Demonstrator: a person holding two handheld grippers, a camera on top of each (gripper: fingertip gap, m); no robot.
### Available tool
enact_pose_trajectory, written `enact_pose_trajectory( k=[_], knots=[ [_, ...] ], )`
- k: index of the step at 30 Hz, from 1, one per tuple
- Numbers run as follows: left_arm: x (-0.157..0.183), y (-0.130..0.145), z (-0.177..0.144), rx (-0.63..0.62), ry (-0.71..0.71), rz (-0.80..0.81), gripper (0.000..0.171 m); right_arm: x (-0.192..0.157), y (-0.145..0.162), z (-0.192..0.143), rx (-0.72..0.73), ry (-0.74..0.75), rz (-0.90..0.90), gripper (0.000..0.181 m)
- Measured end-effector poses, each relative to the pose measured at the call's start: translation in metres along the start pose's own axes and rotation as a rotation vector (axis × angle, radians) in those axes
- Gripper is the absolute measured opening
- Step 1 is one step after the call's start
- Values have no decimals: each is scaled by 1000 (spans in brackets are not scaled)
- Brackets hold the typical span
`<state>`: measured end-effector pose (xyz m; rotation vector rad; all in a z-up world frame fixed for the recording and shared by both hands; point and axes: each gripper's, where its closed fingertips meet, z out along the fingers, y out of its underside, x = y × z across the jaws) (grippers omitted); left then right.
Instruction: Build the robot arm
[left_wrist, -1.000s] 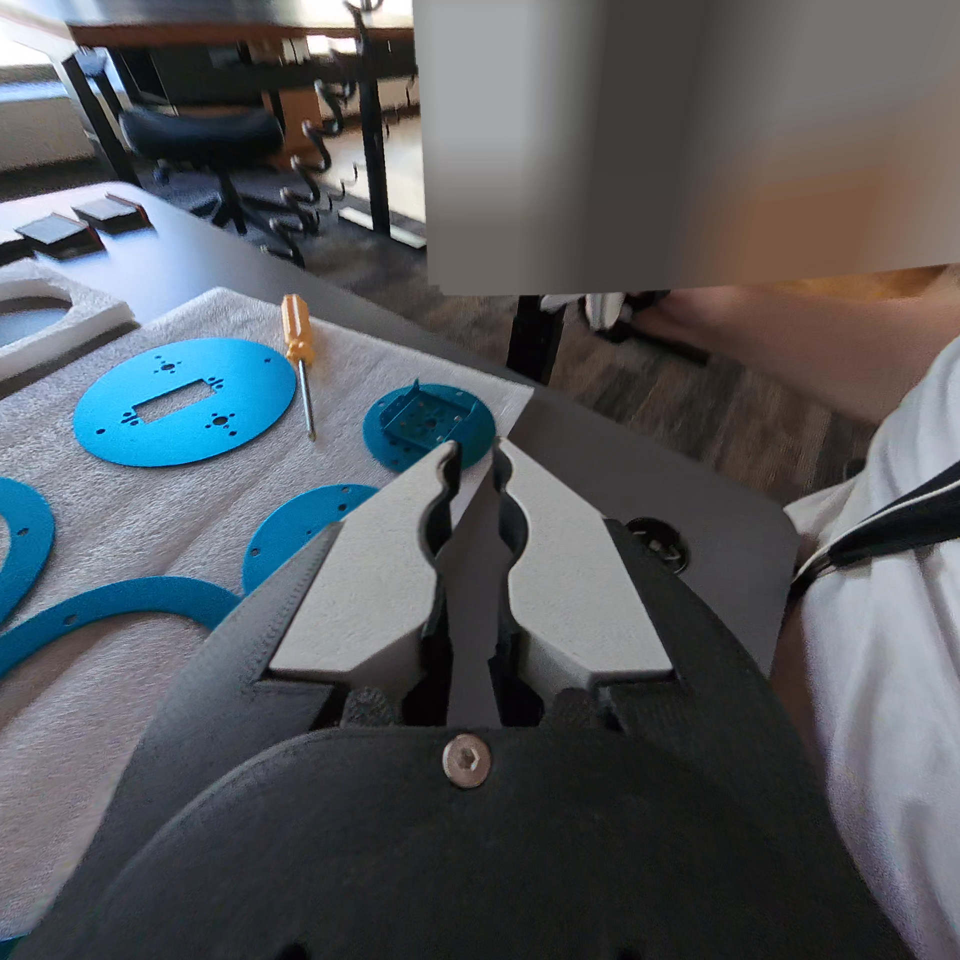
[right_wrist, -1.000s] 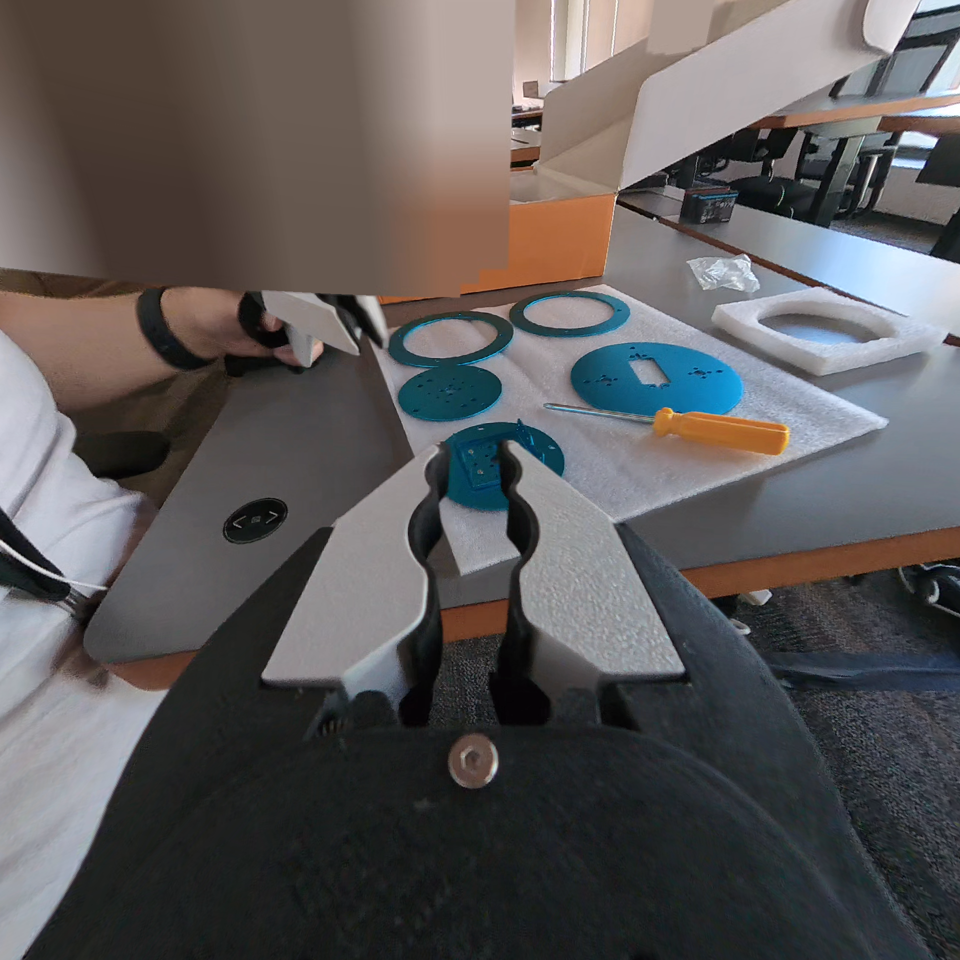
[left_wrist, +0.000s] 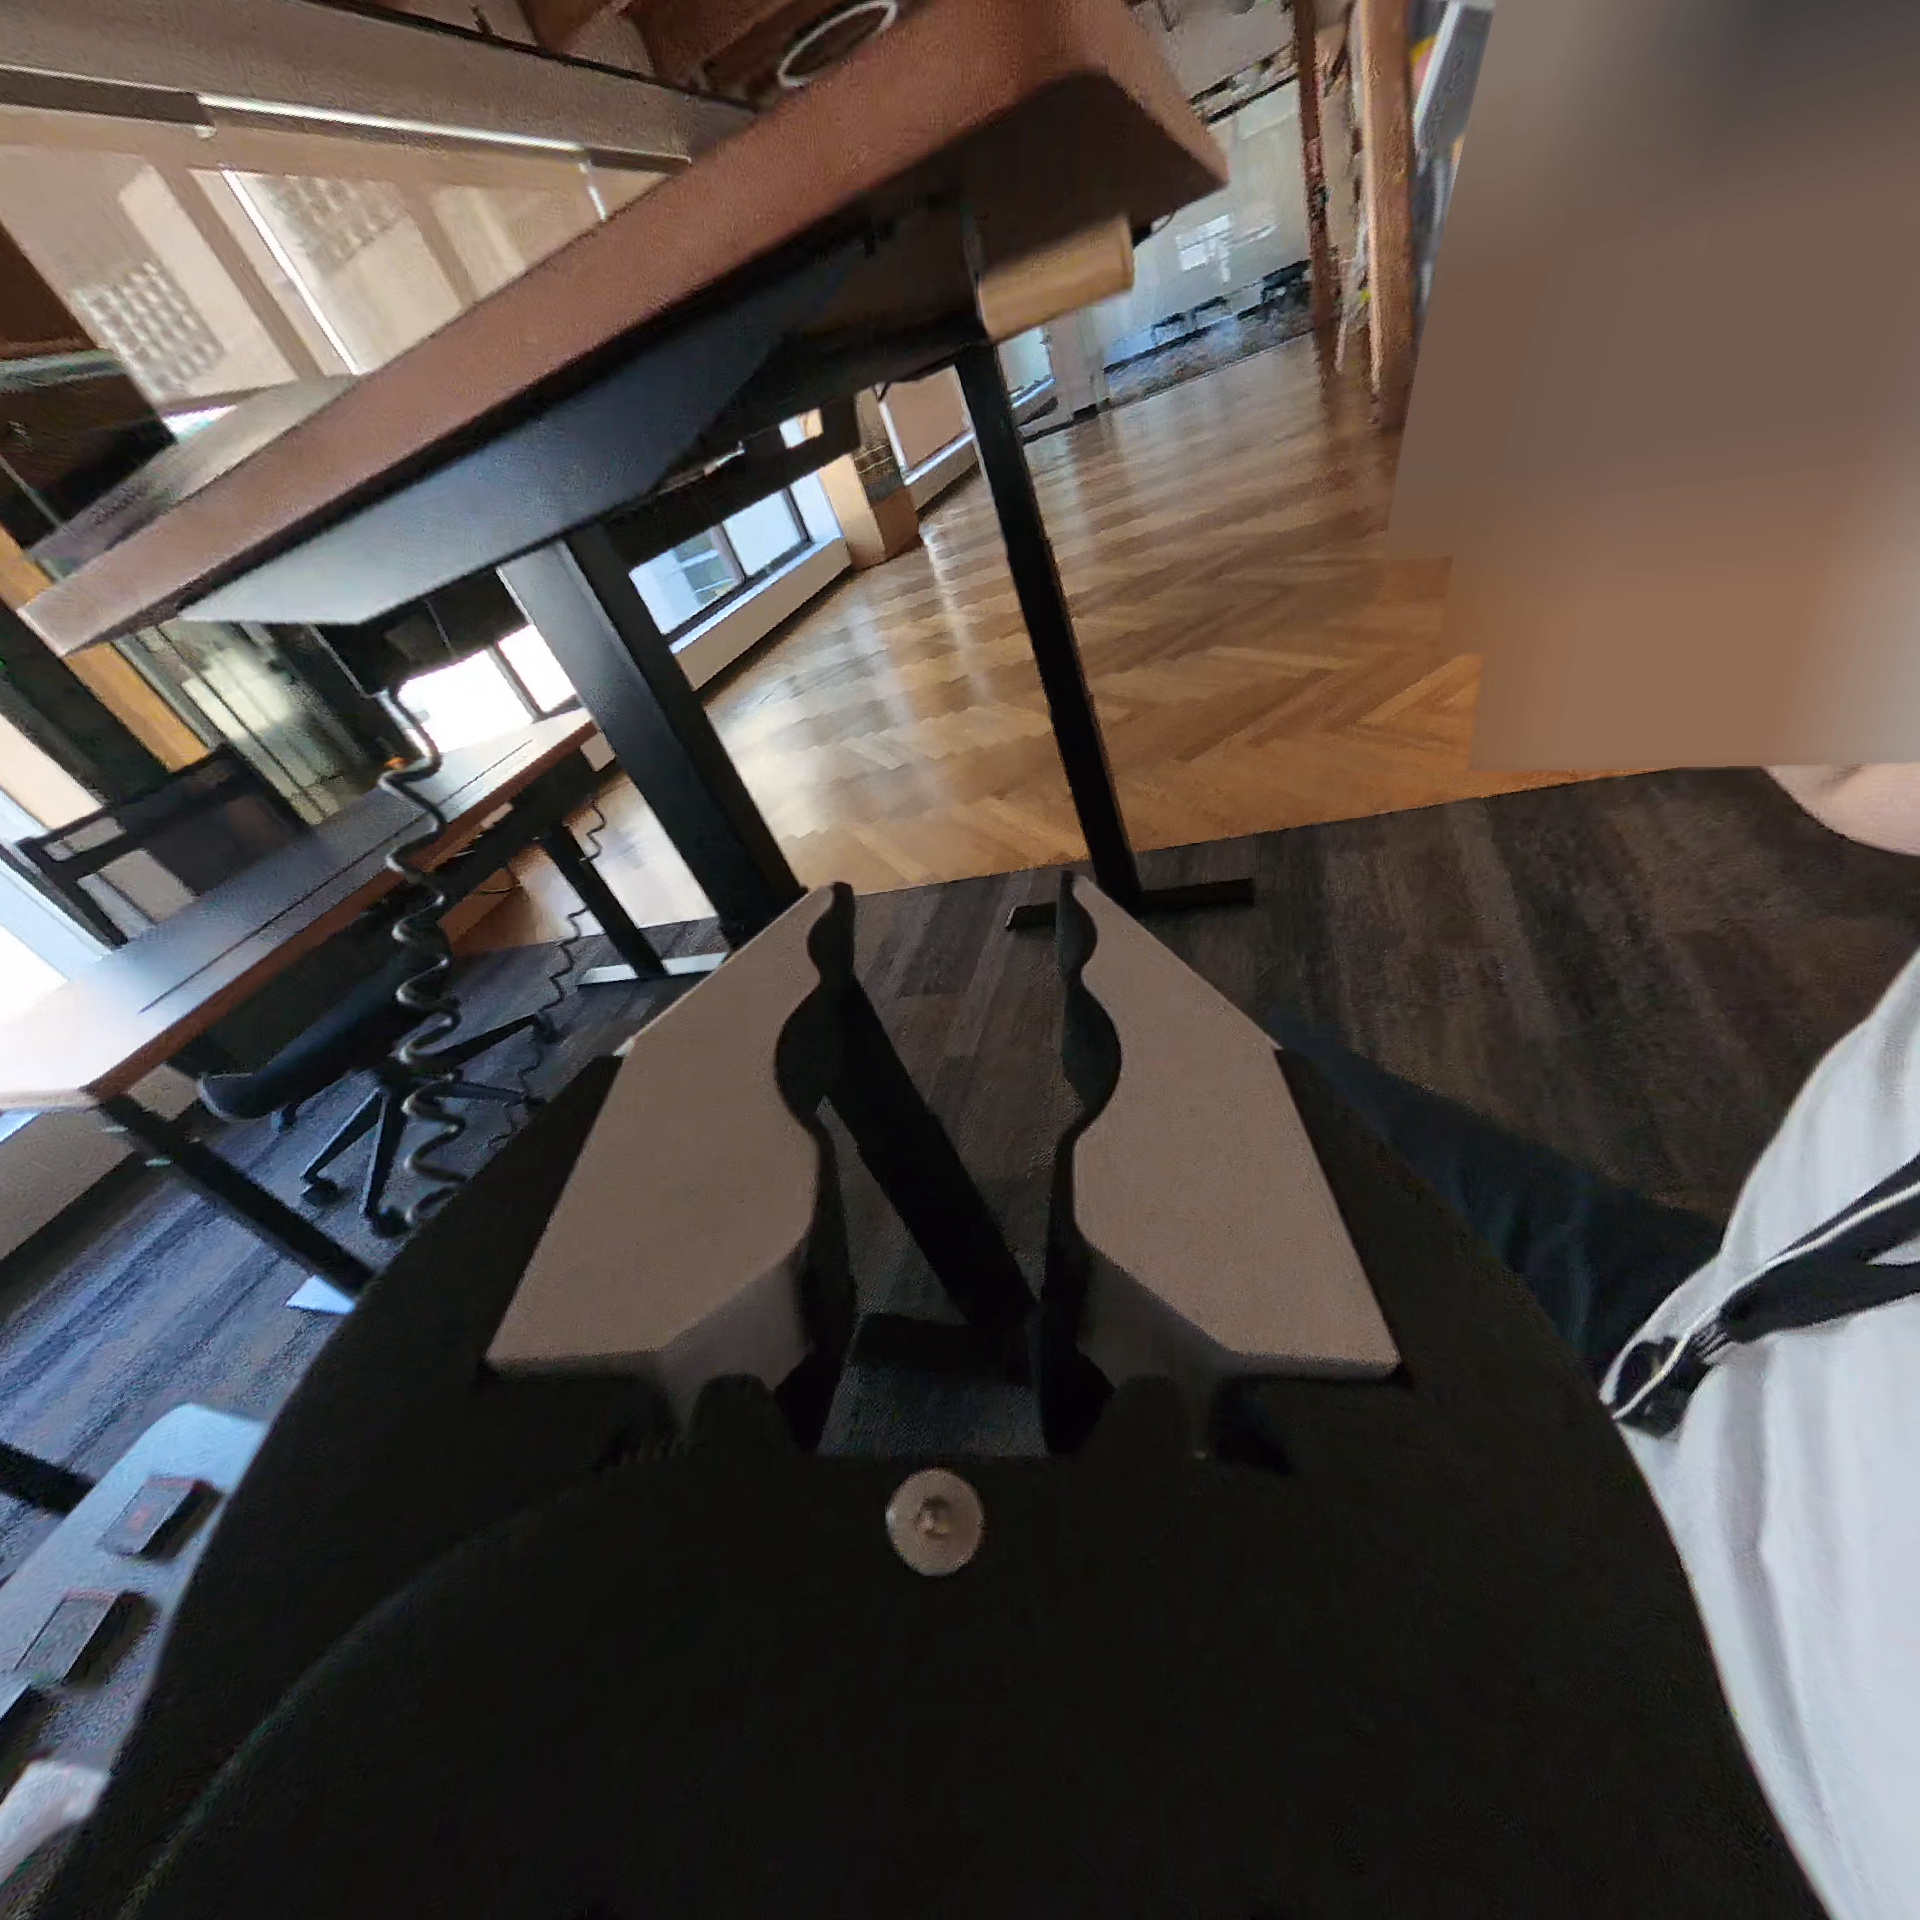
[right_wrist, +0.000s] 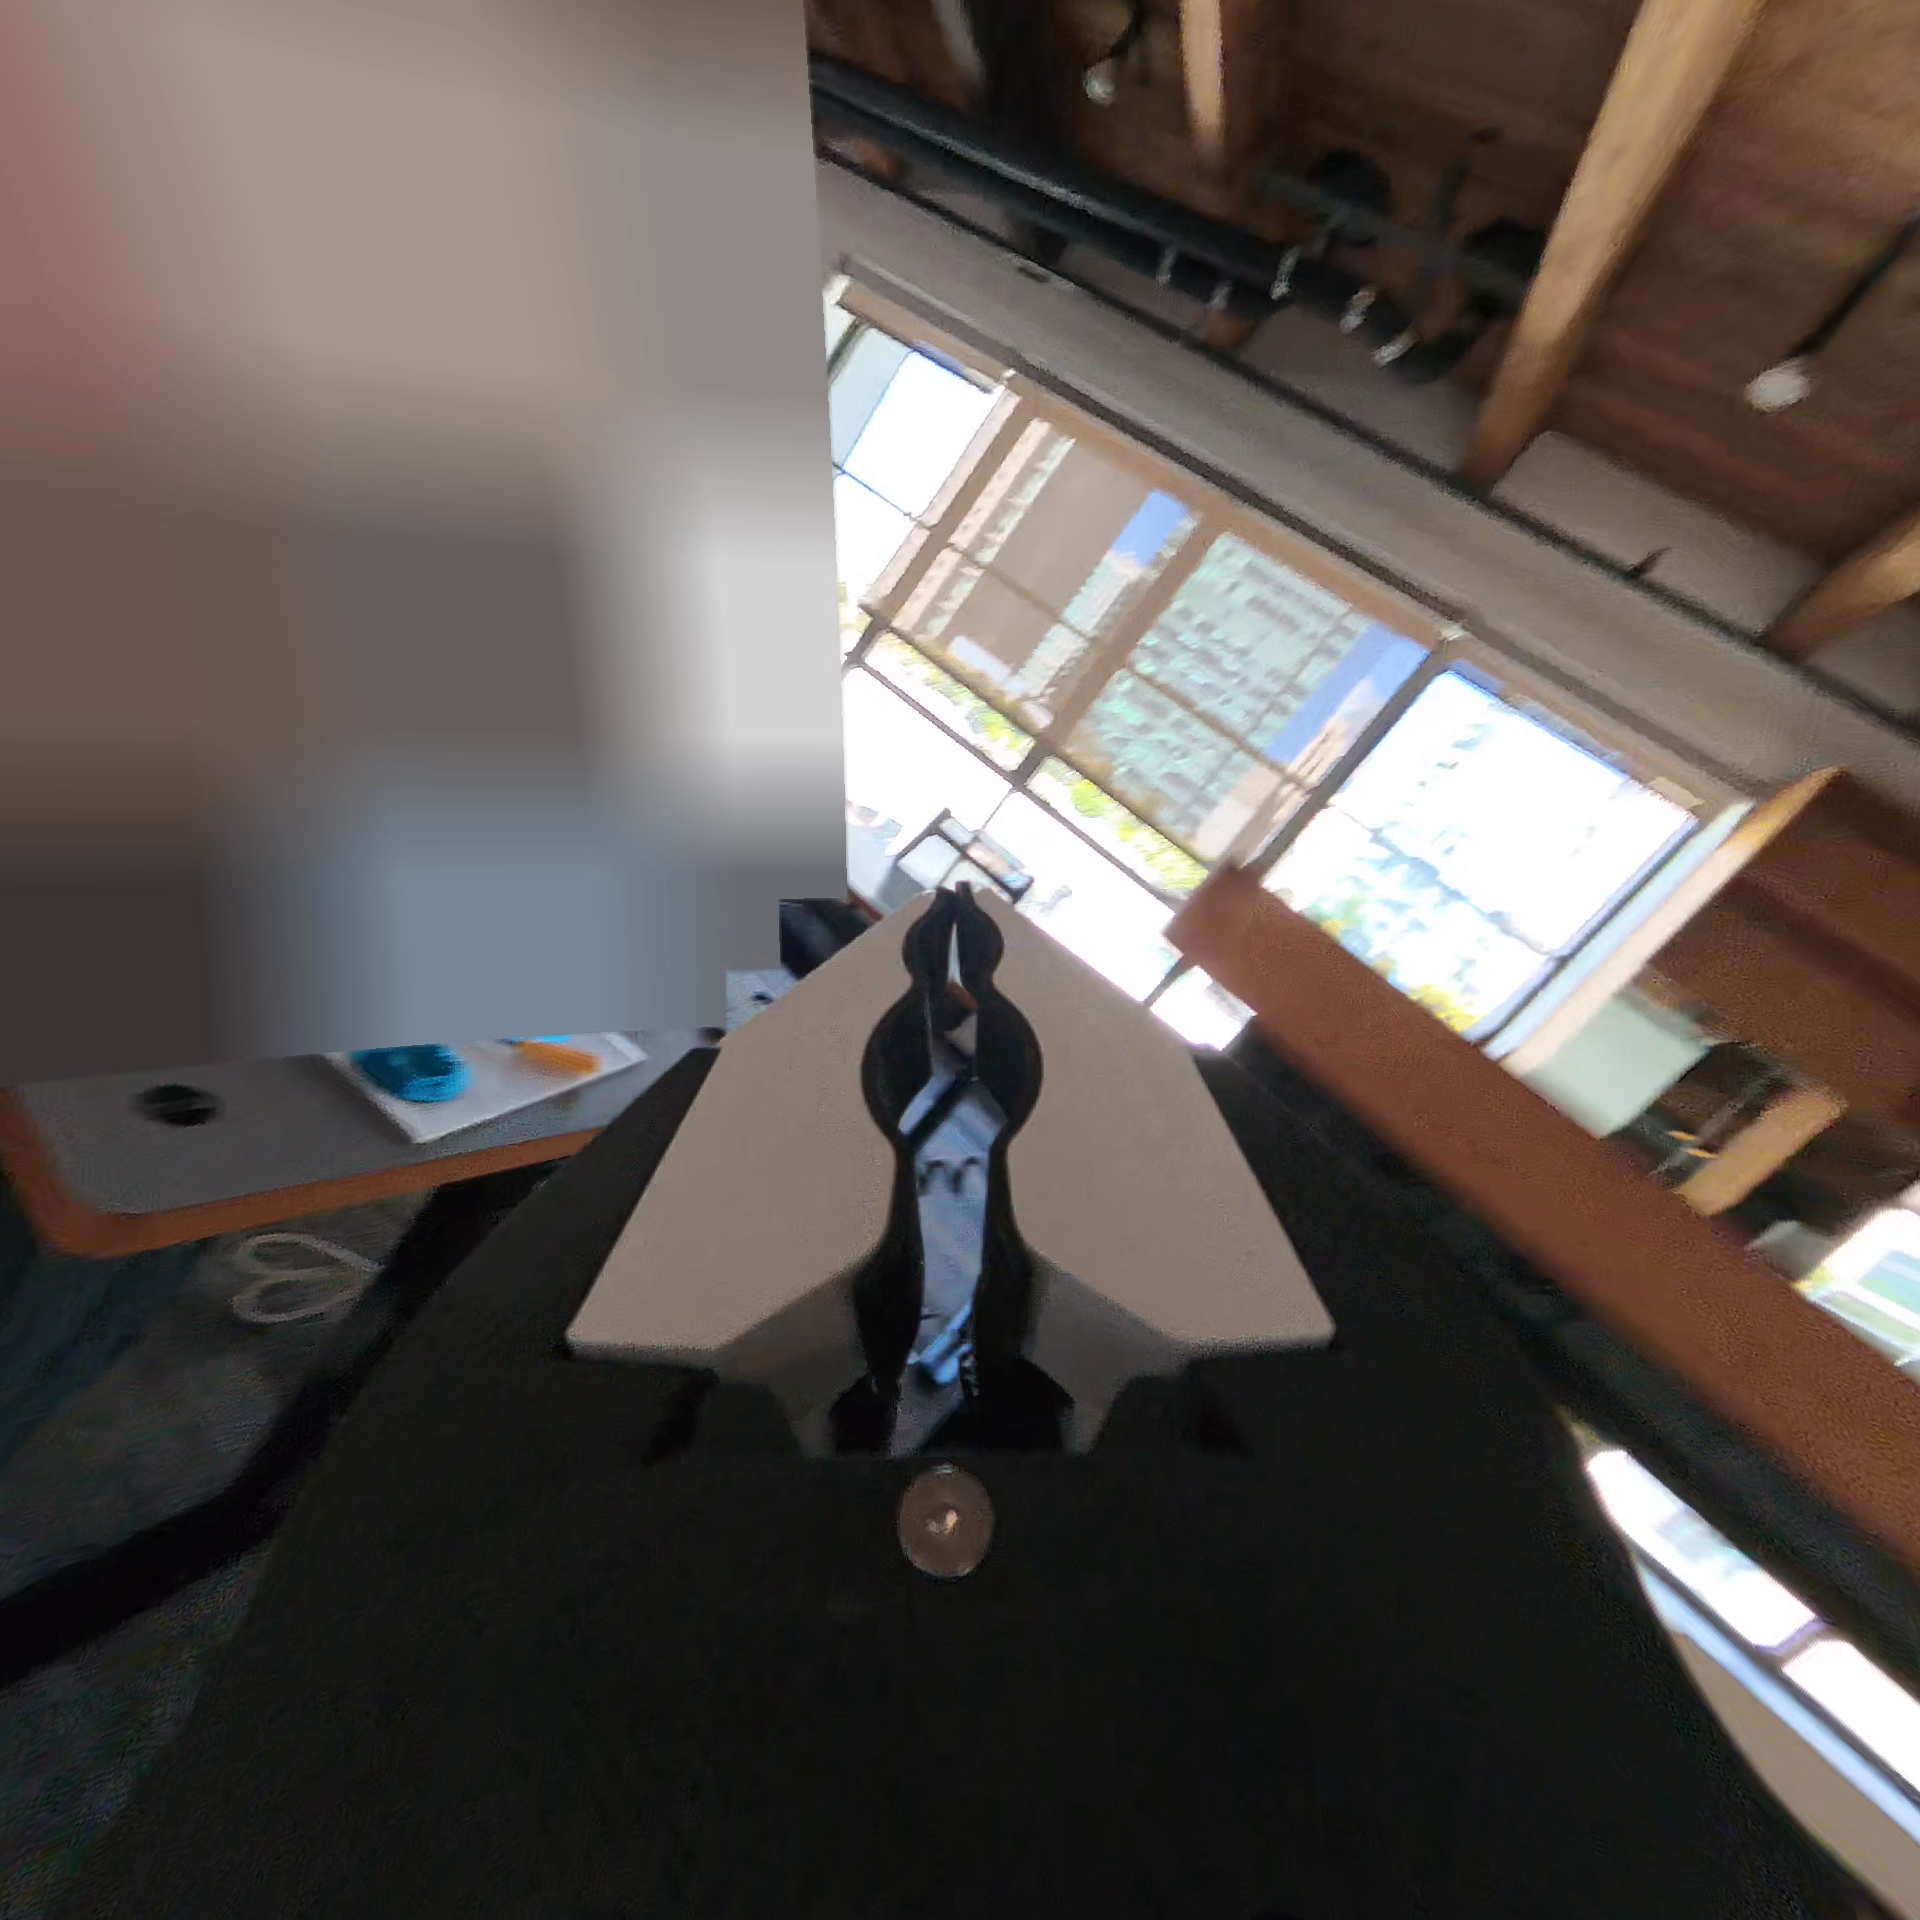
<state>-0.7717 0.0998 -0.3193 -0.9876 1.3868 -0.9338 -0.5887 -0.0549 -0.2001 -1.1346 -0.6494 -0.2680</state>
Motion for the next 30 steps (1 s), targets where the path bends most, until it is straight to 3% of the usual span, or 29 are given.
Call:
enact_pose_trajectory(
  k=[3,5,8,11,13,16,21,23,26,30],
  knots=[
    [-28,-67,25,36,68,-40,38,110,-36,-36,-25,192,-178,0],
    [-46,-120,57,63,131,-39,34,182,-40,-39,-96,206,-200,0],
    [-66,-187,127,39,238,-35,40,264,3,-22,-350,35,-36,10],
    [-78,-234,210,3,300,11,44,323,61,-13,-568,-83,16,22],
    [-81,-256,267,-23,320,21,43,350,97,-14,-684,-156,58,41],
    [-76,-273,348,-86,343,3,46,367,143,-21,-767,-296,225,56],
    [-66,-263,459,-275,355,58,68,391,186,-25,-746,-472,295,60],
    [-66,-252,491,-355,366,98,67,392,191,-23,-742,-564,349,61],
    [-86,-243,535,-399,266,147,66,394,199,-11,-717,-681,322,61],
    [-127,-254,576,-383,51,136,65,402,215,22,-700,-770,318,57]
  ],
)
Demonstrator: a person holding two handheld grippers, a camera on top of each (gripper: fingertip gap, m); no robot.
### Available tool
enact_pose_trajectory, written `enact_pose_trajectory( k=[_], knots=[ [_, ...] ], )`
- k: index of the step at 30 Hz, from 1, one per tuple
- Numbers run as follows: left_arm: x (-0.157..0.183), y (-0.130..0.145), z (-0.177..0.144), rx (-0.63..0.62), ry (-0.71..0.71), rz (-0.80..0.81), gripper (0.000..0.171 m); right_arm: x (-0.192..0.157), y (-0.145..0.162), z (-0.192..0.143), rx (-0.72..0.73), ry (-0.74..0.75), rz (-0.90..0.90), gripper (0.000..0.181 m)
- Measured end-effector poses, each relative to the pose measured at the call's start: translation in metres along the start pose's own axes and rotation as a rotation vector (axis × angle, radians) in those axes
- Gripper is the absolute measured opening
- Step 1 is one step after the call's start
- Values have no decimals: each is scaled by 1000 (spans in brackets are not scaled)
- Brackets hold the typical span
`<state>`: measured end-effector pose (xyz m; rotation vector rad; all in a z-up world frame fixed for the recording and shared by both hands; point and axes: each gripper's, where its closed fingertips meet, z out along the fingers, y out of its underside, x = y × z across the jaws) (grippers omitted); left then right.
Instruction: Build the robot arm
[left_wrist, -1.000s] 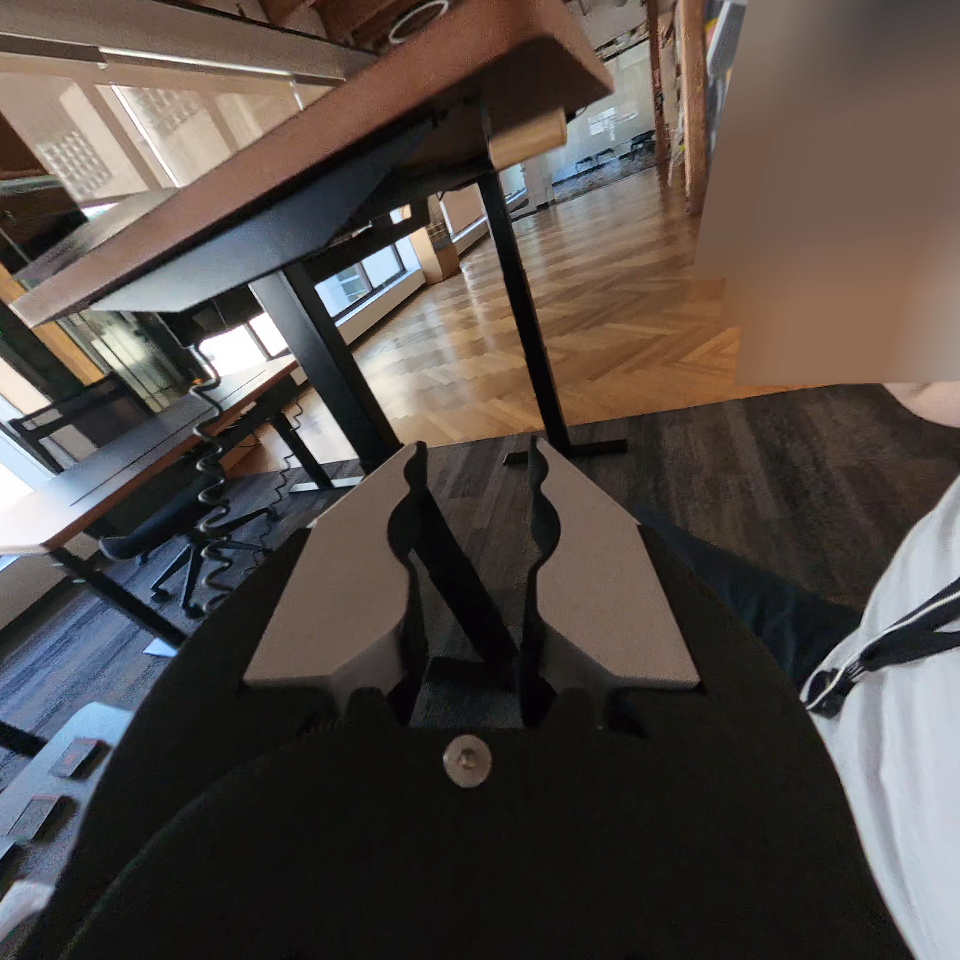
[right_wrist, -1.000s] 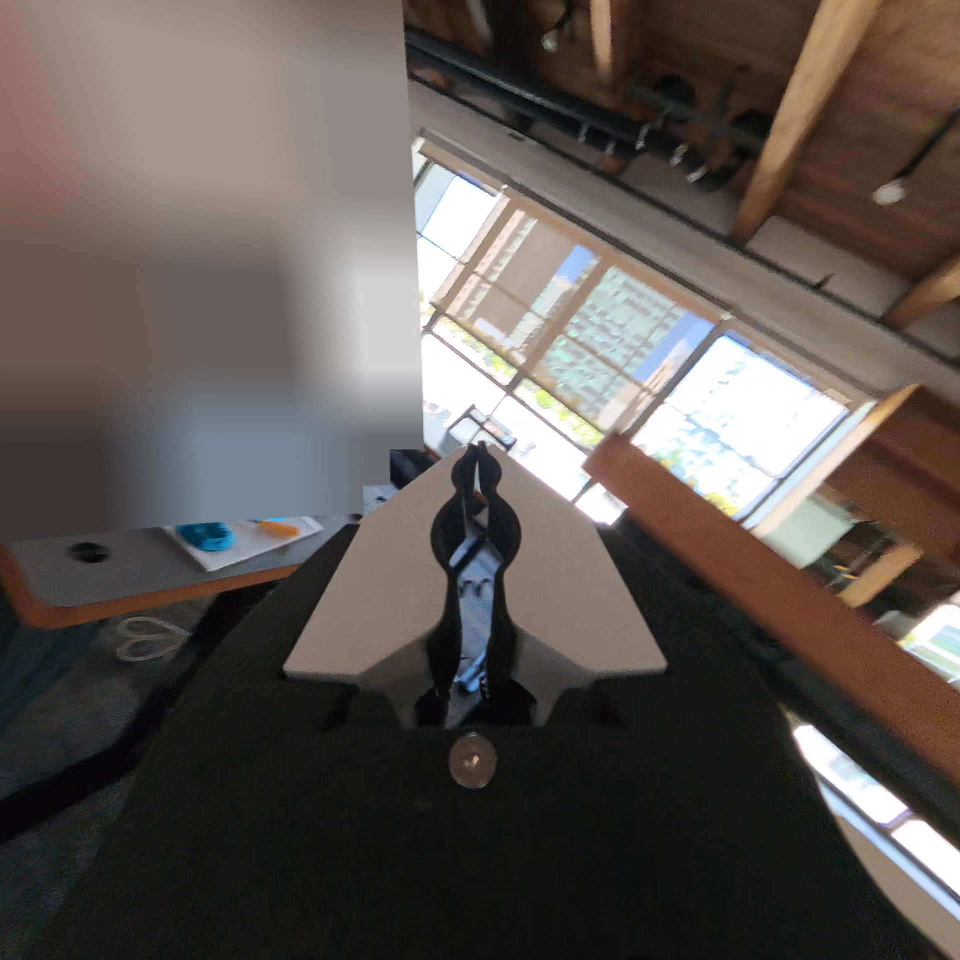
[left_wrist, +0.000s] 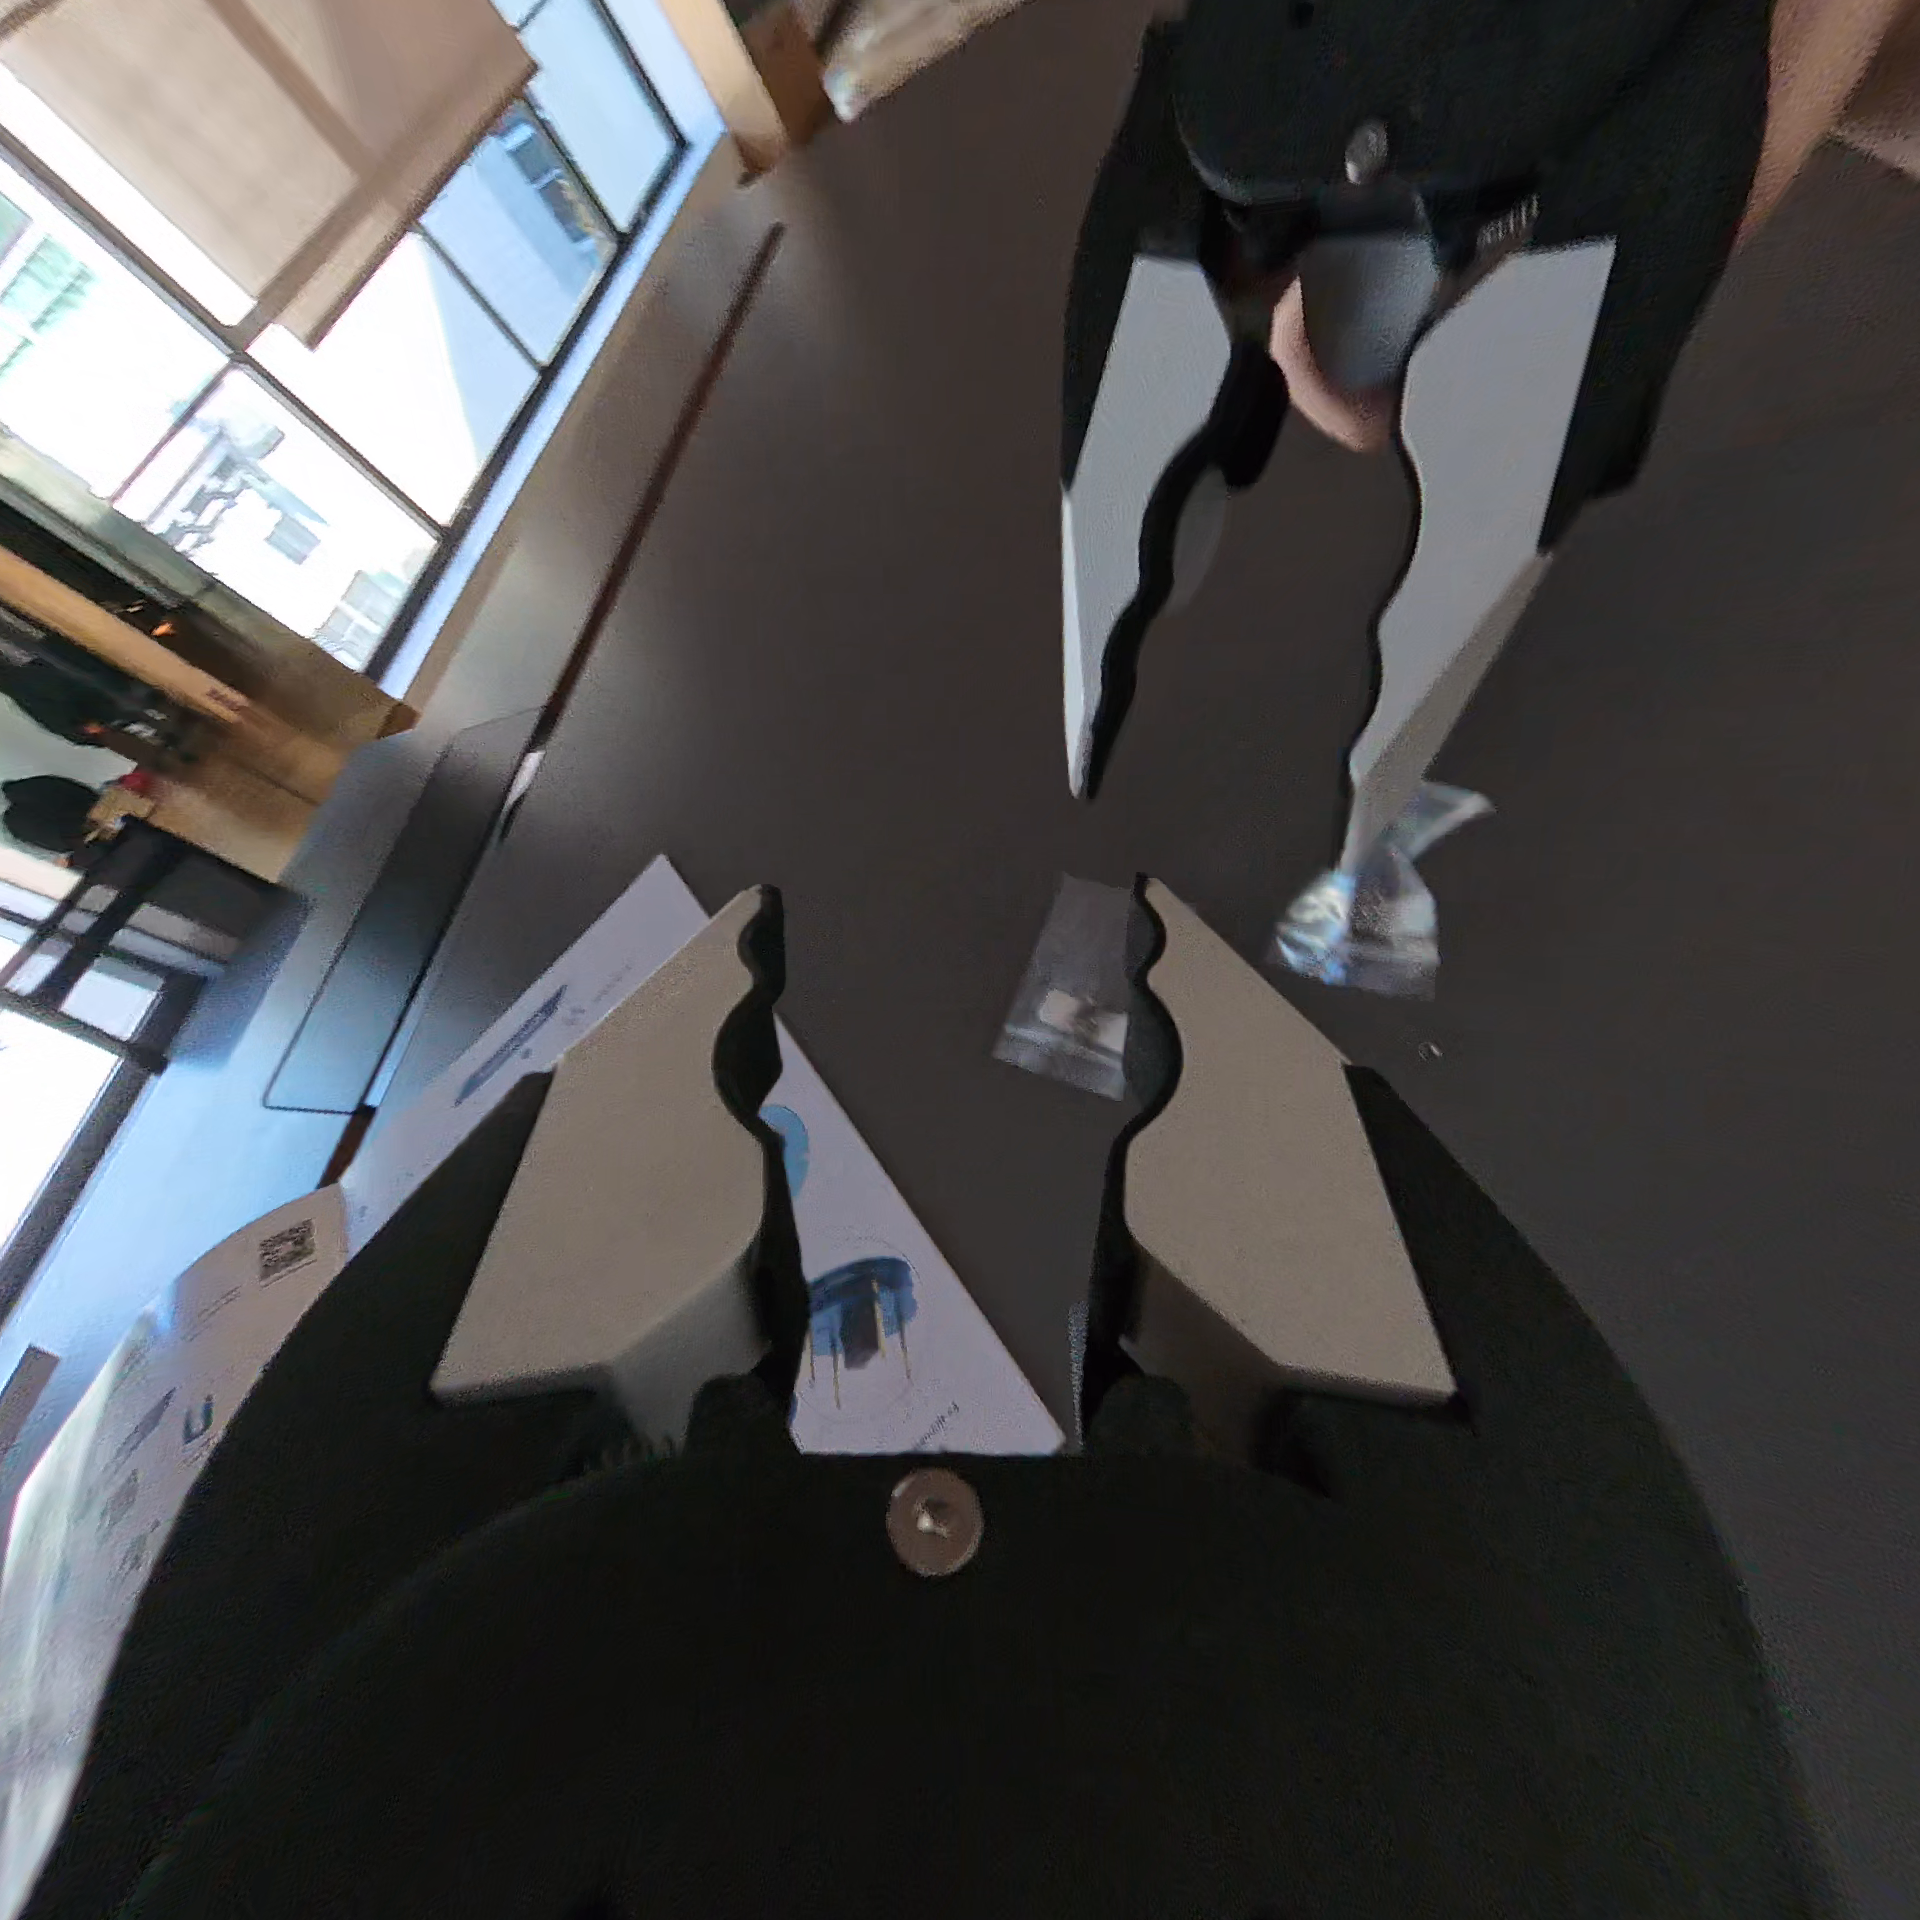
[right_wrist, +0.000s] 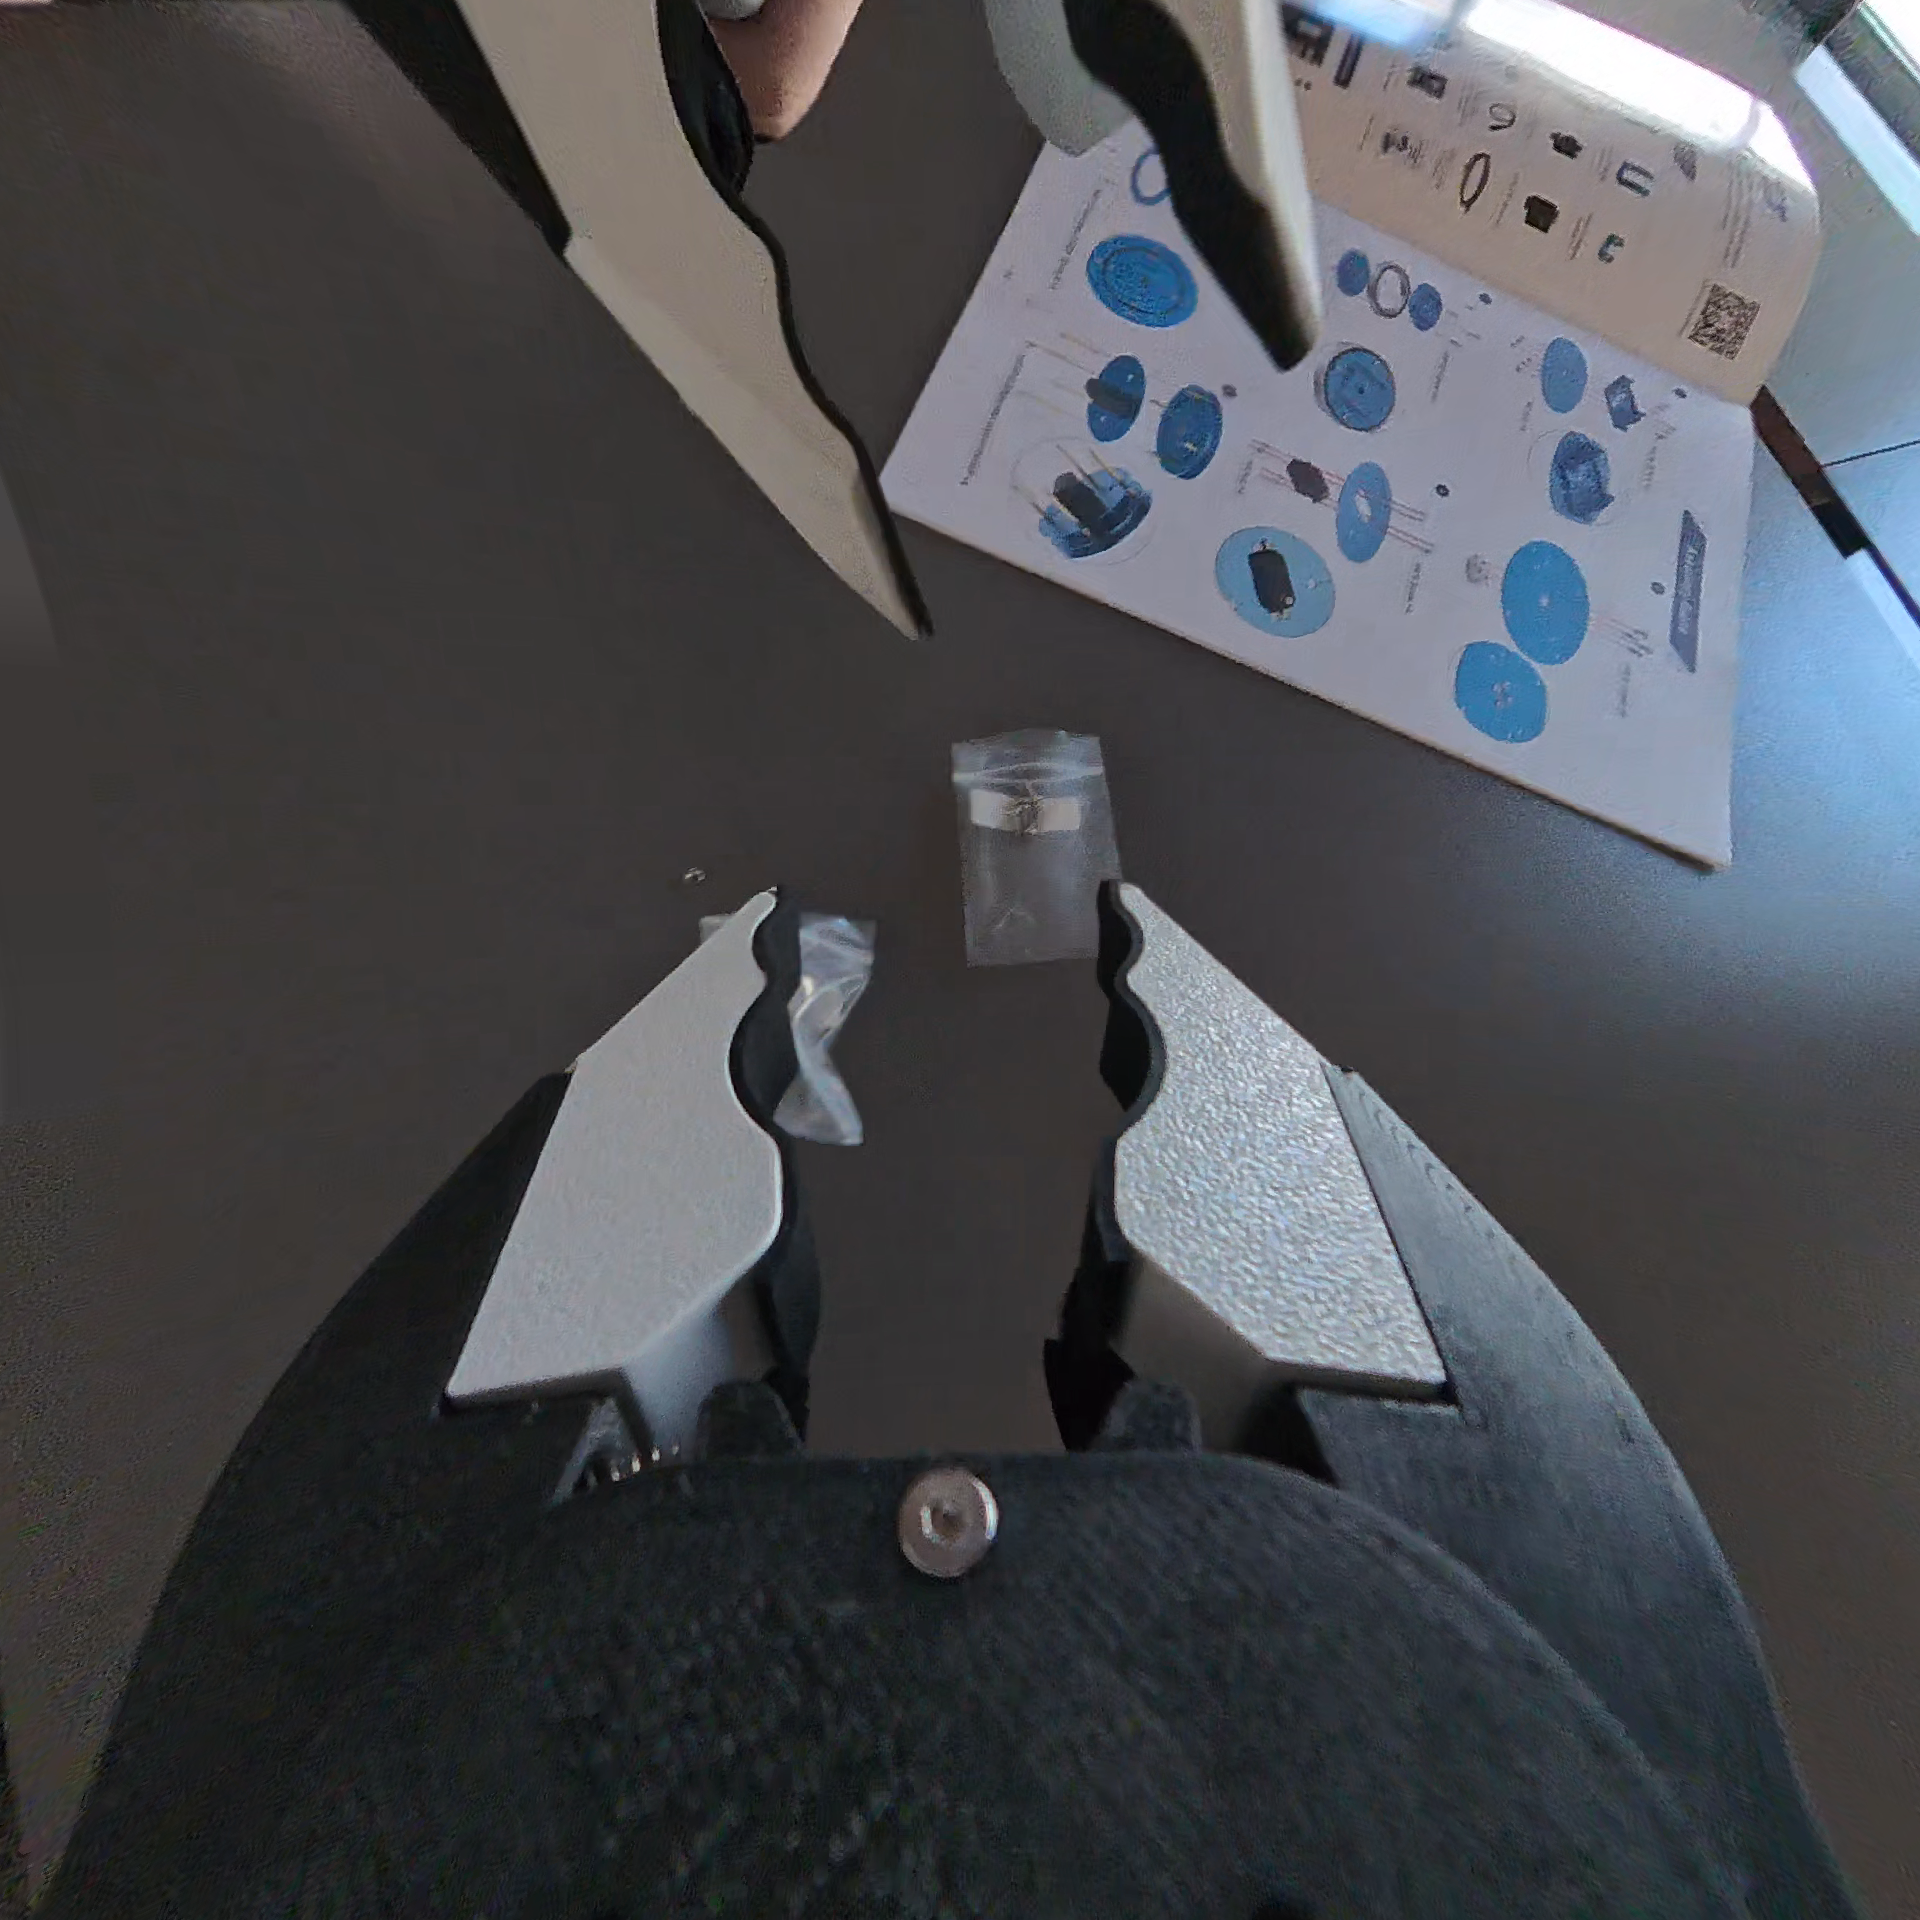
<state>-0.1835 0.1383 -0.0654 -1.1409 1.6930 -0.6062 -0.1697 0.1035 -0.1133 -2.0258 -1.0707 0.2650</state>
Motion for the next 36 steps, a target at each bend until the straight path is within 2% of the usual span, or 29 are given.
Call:
enact_pose_trajectory(
  k=[4,6,9,10,12,19,24,28,36],
  knots=[
    [-31,-34,4,174,-113,-155,72,25,-5,20,-27,-59,-55,59],
    [-43,-39,3,258,-166,-220,76,27,-10,26,-10,-121,-55,60],
    [-72,-21,-15,387,-410,-354,62,26,-12,33,10,-191,-50,60],
    [-78,-10,-19,392,-477,-369,58,28,-11,36,11,-186,-65,60],
    [-81,11,-17,309,-544,-336,60,27,-7,43,1,-194,-80,60],
    [-86,36,-4,196,-496,-420,60,17,3,60,-71,-249,-57,62],
    [-87,35,-5,201,-486,-427,57,19,9,67,-93,-233,-27,66],
    [-85,31,-7,207,-475,-422,56,21,10,67,-71,-249,27,37],
    [-82,29,-8,201,-457,-414,54,27,20,51,-127,-199,-43,28]
  ],
)
